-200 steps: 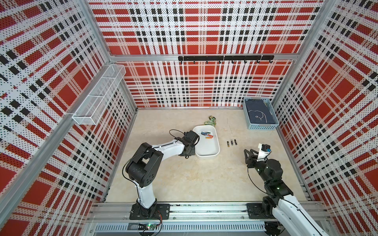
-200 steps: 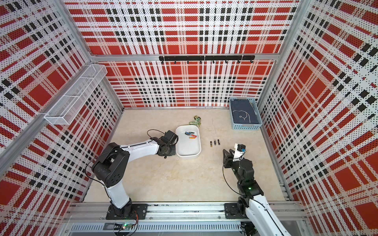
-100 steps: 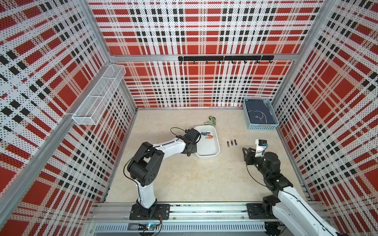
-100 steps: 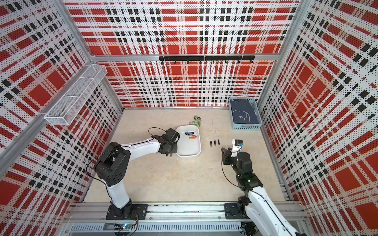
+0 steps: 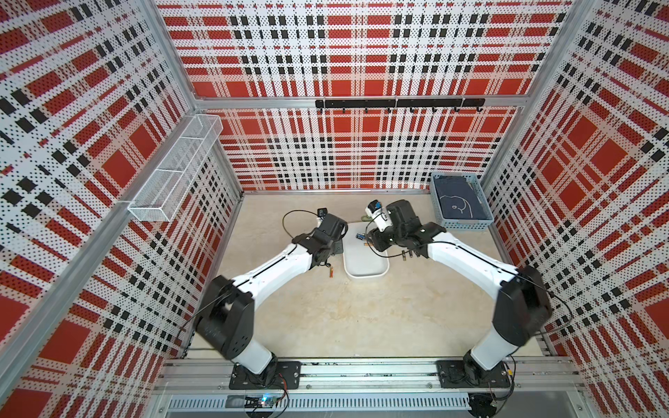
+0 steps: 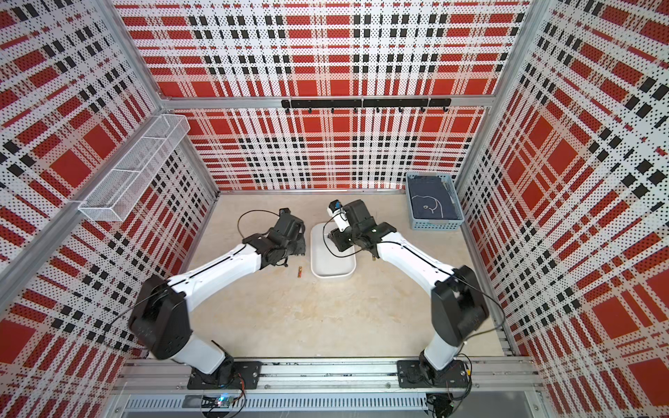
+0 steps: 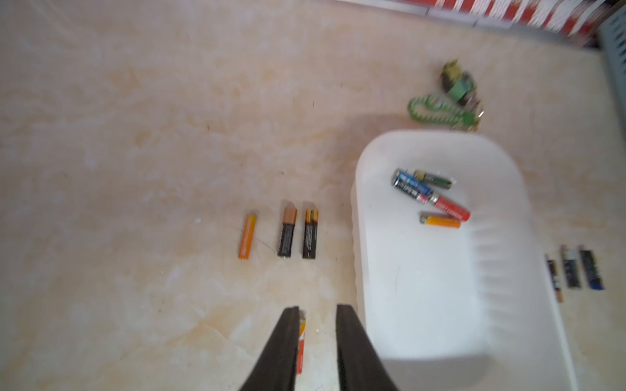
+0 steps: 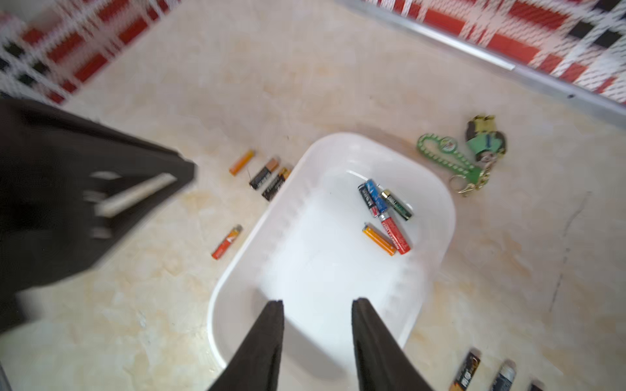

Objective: Take the batteries out of the storage box
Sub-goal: Place the battery at the center of the board, then pick up the battery from the storage box.

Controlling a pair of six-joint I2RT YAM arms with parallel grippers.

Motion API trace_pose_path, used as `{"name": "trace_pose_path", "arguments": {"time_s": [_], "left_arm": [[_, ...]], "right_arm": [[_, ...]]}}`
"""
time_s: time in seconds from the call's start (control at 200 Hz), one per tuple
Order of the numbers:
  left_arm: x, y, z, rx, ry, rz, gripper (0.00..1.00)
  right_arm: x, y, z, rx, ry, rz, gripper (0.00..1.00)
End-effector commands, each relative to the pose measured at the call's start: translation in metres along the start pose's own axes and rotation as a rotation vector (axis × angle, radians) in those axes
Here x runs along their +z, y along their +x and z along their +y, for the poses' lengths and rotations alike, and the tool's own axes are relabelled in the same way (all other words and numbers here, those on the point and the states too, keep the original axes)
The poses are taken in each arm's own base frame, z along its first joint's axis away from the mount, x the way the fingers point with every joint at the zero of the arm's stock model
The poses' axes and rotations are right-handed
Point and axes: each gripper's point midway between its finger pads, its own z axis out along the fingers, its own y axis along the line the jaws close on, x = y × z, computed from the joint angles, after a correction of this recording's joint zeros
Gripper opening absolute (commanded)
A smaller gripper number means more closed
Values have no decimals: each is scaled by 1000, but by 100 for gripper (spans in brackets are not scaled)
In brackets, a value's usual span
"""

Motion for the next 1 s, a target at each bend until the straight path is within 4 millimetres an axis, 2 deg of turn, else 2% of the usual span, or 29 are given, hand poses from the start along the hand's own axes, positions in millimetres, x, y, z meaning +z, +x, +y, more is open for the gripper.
{"name": "trace_pose_path", "arguments": {"time_s": [0.0,0.025,0.115,0.205,0.341,0.551,0.681,0.992], "left_arm": [[-13,-17,44,-94,2,-139,30],[-15,-18,51,-122,24,-158,30],[-23,-11,82,-200,53,-219,45],[-24,0,102,-233,59,-236,46],[-18,16,109,-207,50,-226,46],[3,34,101,-196,58,-150,45],[9,35,90,-183,62,-134,45],[22,44,61,-155,72,-103,45]], "right_arm": [[23,21,-9,-109,14,167,40],[30,17,-10,-120,16,189,40],[55,21,-22,-167,53,283,39],[73,26,-33,-199,98,335,38],[92,30,-40,-246,118,363,40],[110,42,-41,-274,97,407,41],[121,56,-46,-287,104,445,40],[140,68,-48,-284,98,462,38]]}}
